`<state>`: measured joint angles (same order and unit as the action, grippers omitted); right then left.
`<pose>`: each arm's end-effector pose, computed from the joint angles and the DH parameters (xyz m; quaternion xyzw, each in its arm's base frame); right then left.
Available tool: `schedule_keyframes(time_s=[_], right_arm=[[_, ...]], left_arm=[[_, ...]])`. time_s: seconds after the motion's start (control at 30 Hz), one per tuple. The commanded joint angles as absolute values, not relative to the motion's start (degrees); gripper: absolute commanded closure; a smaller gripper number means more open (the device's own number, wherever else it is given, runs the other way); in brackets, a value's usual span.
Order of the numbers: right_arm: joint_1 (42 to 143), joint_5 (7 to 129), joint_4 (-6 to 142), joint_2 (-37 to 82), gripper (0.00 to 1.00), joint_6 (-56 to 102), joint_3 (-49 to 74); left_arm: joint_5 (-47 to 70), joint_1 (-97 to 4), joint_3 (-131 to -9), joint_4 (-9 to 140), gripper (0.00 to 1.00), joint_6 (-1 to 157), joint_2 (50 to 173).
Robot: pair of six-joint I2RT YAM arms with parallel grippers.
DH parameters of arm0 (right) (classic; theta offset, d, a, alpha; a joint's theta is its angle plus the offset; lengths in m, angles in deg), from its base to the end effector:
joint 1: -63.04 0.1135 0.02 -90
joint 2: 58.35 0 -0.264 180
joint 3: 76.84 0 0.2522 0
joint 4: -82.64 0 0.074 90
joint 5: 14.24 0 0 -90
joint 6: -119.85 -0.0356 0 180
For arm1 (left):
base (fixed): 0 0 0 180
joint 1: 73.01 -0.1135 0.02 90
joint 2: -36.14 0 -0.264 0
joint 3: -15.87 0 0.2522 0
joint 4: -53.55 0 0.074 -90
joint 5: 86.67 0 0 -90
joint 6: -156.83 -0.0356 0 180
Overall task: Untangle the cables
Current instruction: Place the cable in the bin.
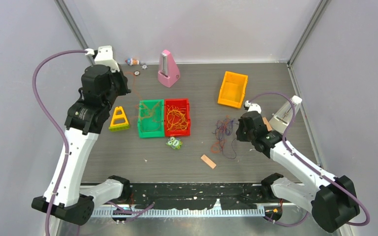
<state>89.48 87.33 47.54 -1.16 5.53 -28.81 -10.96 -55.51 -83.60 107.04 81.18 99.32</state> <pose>0.1858 0.0844 0.2192 0.0222 0.9173 0.0818 0.3892 0.2008 -0.0541 0.4663 -0.0518 0.8004 -0.0653 0.5937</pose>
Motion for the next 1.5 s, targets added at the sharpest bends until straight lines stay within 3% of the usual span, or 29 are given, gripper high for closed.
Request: schedule_keyframes(time_s=[0.0,0.7,1.47], right_arm=[[89.19,86.70,50.02,-0.76,0.94,5.78,-25.82],[88.68,85.09,51.14,1.03,0.94,6.54,-25.83],[88.12,83.34,52.33,1.19,0.94,6.74,-26.22]], left_arm=[[-11.75,-56.82,-85.45,105.74,1.00,80.03,99.70],[-15.89,-56.75,-63.99,97.08,1.00,93.89,105.03],[-30.96,-41.40,-72.66,105.19,1.00,97.16,112.31]])
